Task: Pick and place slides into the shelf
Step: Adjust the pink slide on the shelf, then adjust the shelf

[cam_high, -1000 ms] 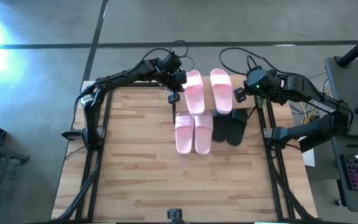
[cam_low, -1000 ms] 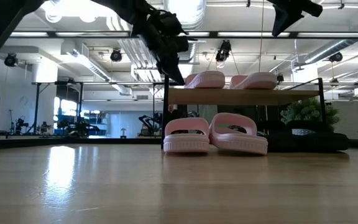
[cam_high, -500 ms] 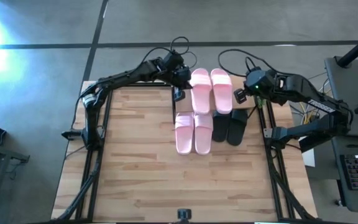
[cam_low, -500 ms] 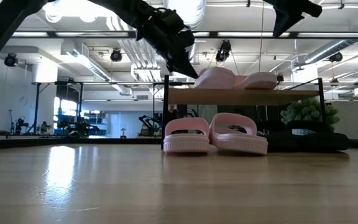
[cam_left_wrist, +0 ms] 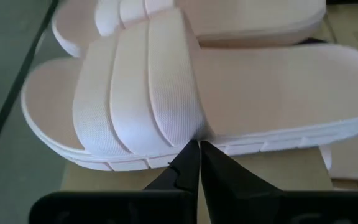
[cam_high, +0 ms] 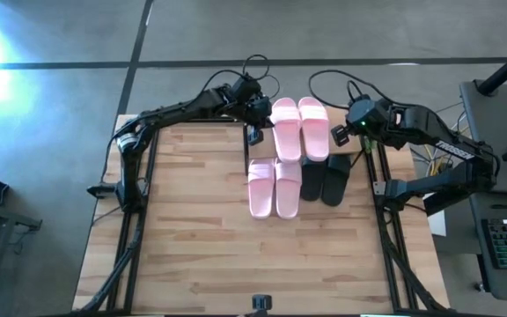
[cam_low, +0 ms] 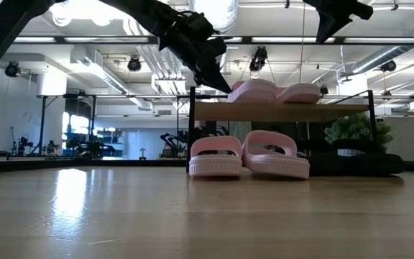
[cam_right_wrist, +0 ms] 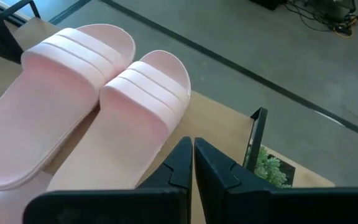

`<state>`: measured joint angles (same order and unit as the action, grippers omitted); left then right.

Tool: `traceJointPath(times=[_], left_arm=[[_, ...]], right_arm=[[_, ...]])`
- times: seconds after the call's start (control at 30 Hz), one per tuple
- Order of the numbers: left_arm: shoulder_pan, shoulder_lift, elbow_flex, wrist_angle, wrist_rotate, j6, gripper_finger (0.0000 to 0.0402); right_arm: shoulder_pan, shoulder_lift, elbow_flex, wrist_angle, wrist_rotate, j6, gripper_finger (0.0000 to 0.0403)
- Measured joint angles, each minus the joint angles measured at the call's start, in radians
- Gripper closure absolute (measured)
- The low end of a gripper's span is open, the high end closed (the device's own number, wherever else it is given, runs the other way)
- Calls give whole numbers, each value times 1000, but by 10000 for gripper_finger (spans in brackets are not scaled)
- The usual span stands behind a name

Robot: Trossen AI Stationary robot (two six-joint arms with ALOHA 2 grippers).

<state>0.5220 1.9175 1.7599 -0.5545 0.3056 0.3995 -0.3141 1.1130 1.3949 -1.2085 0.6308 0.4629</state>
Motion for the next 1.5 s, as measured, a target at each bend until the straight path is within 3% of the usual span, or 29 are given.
traceJointPath(times=[0.5, 0.67, 0.8, 1.0, 1.27, 1.5], left_arm=[[0, 0, -5, -30, 30, 8, 401], [0, 0, -5, -44, -27, 54, 402], [0, -2, -2, -158, -47, 124, 402], [-5, -32, -2, -285, -71, 122, 402], [-19, -131, 0, -284, -69, 54, 402], [-27, -128, -14, -281, -62, 25, 402]], right_arm=[[0, 0, 0, 0, -9, 8, 394], [0, 0, 0, -9, -23, 8, 394], [0, 0, 0, -40, -69, 11, 394], [0, 0, -1, -134, -89, 116, 394], [-3, 0, -26, -334, -80, 362, 394], [-53, 11, -126, -325, -97, 409, 394]])
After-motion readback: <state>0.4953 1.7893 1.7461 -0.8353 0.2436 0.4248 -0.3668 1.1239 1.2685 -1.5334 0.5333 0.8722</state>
